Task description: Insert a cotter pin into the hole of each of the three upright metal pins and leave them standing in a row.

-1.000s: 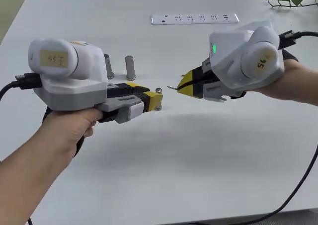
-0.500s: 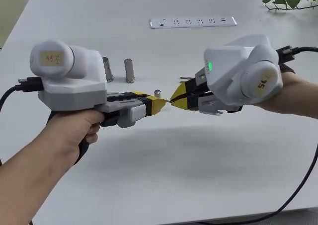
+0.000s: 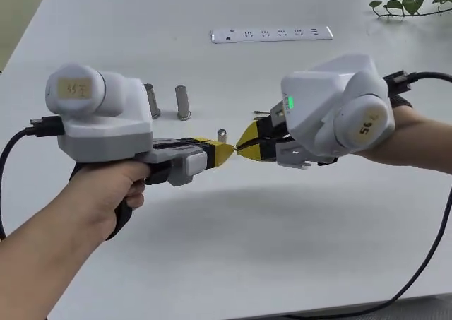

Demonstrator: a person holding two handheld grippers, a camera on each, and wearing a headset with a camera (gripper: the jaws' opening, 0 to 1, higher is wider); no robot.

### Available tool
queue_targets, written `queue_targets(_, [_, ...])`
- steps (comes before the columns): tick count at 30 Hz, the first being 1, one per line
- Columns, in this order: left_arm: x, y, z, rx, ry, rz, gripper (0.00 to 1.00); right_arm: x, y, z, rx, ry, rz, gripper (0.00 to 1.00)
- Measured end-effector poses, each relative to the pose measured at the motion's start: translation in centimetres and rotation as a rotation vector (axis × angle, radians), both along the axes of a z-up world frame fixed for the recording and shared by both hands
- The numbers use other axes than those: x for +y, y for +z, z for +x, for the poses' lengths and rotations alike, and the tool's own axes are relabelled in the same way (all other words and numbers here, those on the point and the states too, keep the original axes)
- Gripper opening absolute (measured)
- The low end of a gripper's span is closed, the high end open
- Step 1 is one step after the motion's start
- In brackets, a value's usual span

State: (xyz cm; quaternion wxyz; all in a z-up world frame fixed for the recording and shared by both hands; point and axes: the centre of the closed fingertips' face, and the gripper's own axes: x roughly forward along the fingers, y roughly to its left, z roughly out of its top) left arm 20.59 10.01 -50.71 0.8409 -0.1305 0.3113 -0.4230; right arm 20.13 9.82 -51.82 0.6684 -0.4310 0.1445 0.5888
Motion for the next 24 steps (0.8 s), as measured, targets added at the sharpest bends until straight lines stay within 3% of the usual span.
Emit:
queue_targets(4, [0.09, -0.07, 0.08, -0.001, 0.007, 0.0, 0.0, 0.07, -0.11, 0.17, -0.008, -0.001, -0.002, 0.0])
queue_targets(7, [0.11, 0.01, 0.05, -0.025, -0.002, 0.009, 0.0, 0.13, -0.09, 0.21, -0.011, -0.001, -0.003, 0.0])
queue_targets(11, [0.13, -0.01, 0.02, -0.023, -0.003, 0.012, 0.0, 0.18, -0.12, 0.22, -0.021, 0.003, -0.007, 0.0])
queue_targets(24, [-0.1, 0.19, -0.12, -0.089, -0.043, 0.058, 0.0, 0.02, 0.0, 0.07, -0.032, -0.011, 0.001, 0.0])
